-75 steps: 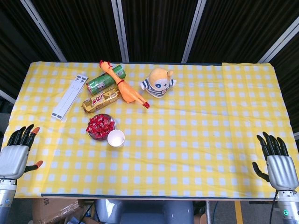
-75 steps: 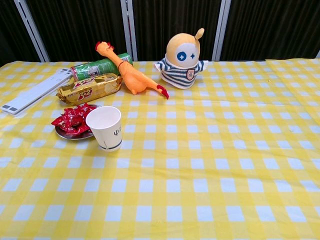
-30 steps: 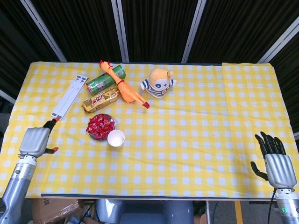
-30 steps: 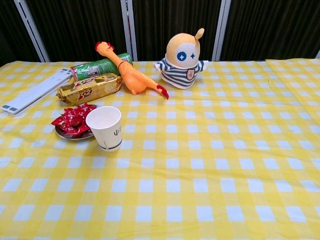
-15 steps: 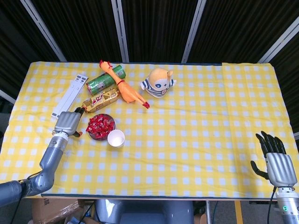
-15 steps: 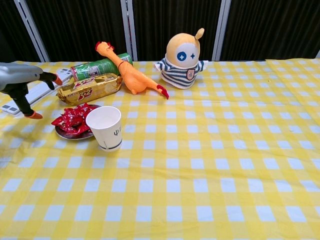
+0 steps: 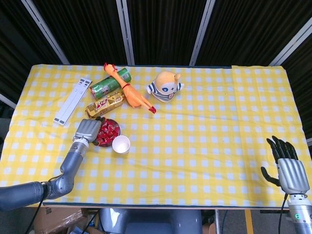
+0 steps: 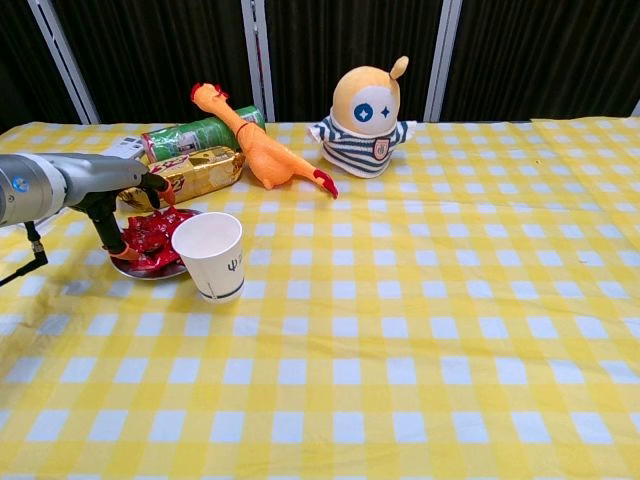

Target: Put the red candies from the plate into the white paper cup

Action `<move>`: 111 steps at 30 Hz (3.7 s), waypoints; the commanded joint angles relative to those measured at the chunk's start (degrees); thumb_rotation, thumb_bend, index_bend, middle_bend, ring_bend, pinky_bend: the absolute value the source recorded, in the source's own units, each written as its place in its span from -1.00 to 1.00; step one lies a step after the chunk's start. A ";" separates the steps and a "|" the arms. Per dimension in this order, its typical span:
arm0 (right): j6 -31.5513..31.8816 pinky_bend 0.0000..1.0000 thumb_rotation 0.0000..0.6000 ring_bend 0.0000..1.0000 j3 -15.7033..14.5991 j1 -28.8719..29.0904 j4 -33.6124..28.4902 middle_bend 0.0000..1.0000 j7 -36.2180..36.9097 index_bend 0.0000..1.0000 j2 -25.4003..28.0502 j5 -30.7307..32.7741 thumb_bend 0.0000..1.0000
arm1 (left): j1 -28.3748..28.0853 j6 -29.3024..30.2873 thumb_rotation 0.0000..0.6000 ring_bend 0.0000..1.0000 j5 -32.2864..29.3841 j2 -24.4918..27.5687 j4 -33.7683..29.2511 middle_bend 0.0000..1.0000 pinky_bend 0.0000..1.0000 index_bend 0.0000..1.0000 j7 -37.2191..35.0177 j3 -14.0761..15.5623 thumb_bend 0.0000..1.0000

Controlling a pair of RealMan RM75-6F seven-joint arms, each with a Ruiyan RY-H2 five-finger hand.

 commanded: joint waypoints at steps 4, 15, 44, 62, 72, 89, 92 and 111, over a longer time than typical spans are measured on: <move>0.17 -1.00 1.00 -1.00 -0.11 -0.05 -0.15 -1.00 0.05 -1.00 0.00 -0.21 -0.18 | -0.23 0.98 1.00 0.84 -0.28 -0.50 -0.30 -0.60 0.89 -0.61 -1.46 0.78 -0.45; 0.09 -1.00 1.00 -1.00 -0.12 -0.01 -0.30 -1.00 0.35 -1.00 0.08 -0.06 -0.18 | -1.50 2.08 1.00 0.84 -0.11 -2.79 2.63 -0.57 0.89 -0.58 -1.65 2.49 -0.45; 0.75 -1.00 1.00 -1.00 -0.11 -0.07 -0.05 -1.00 1.32 -1.00 -0.11 -0.59 -0.18 | -3.19 3.11 1.00 0.84 1.91 -7.50 9.05 0.13 0.89 0.05 -2.00 3.73 -0.14; 1.46 -1.00 1.00 -1.00 -0.09 -0.40 0.25 -1.00 1.53 -1.00 -0.02 -0.75 -0.18 | -3.61 4.55 1.00 0.84 3.91 -3.23 4.77 0.19 0.89 0.09 -3.01 1.25 -0.12; 1.73 -1.00 1.00 -1.00 -0.05 -0.51 0.31 -1.00 1.60 -1.00 -0.01 -0.82 -0.18 | -3.05 7.16 1.00 0.84 4.91 2.31 -3.23 0.20 0.89 0.10 -2.92 0.78 -0.12; 1.63 -1.00 1.00 -1.00 -0.02 -0.27 0.14 -1.00 0.74 -1.00 -0.39 -1.03 -0.18 | -2.75 10.96 1.00 0.84 8.24 7.56 -15.78 0.20 0.89 0.10 -3.36 0.55 -0.12; 1.55 -1.00 1.00 -1.00 -0.01 -0.23 0.03 -1.00 0.70 -1.00 -0.41 -1.00 -0.18 | -3.01 11.62 1.00 0.84 8.55 7.39 -17.61 0.20 0.89 0.10 -3.13 0.55 -0.12; 1.25 -1.00 1.00 -1.00 0.01 0.25 0.01 -1.00 1.31 -1.00 -0.64 -1.57 -0.18 | -4.87 13.78 1.00 0.84 6.23 3.05 -21.51 0.21 0.89 0.10 0.88 3.61 -0.12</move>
